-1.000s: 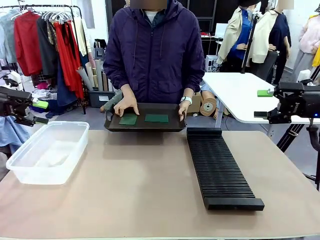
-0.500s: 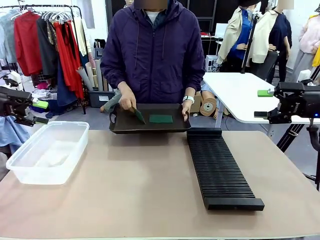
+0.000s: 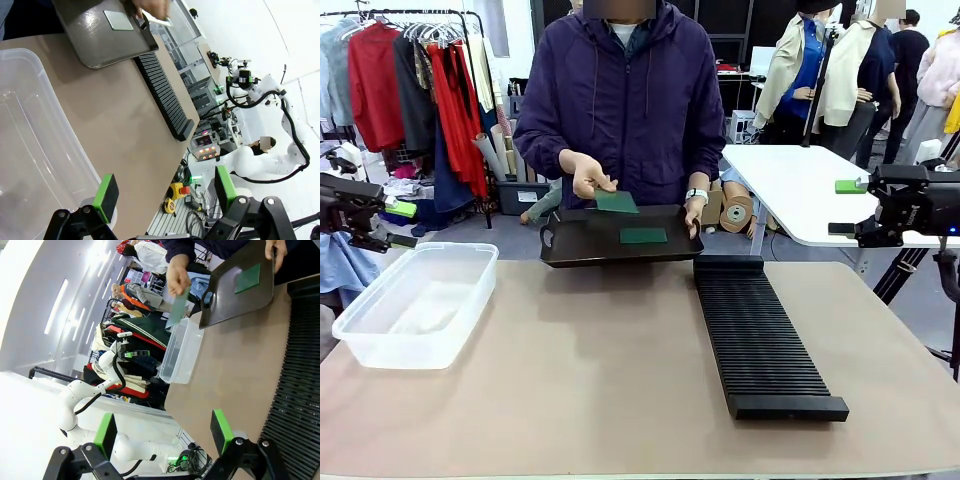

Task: Sort PCBs into racks and boxes based on the side picked up.
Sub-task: Pick up the Blank PCB handed by the Human.

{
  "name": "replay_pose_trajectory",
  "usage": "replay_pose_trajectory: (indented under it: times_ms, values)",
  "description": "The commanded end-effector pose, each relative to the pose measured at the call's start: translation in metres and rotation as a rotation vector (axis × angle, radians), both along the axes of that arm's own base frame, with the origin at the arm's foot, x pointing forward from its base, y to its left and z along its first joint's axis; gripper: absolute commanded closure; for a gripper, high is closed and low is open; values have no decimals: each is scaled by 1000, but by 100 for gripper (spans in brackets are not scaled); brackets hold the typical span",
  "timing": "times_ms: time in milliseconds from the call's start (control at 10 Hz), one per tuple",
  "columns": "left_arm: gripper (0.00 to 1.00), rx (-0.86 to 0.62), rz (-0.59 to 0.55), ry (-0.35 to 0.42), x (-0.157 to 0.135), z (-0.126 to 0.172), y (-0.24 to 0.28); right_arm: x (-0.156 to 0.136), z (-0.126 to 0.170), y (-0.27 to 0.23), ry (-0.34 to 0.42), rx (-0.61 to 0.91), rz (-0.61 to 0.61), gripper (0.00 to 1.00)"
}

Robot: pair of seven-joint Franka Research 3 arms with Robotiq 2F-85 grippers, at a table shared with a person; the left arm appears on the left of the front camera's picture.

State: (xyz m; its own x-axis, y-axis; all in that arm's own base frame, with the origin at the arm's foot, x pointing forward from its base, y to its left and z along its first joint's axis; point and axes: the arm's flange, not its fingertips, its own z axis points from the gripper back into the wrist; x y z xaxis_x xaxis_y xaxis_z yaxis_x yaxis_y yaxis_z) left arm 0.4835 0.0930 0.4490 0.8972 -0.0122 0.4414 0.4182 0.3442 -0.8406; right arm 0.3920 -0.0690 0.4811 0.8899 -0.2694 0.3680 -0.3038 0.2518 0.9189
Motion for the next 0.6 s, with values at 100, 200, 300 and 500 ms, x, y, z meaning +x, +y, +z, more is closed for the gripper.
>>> replay_pose_trajectory:
  times_ms: [100,200,300,500]
  values:
    - [0,11,1,8,1,2,0,1,3,1,-9,17,-4,0]
    - [0,11,1,8,1,2,0,1,3,1,-9,17,-4,0]
    - [0,11,1,8,1,2,0,1,3,1,-9,17,-4,0]
    - [0,11,1,8,1,2,0,1,3,1,-9,17,-4,0]
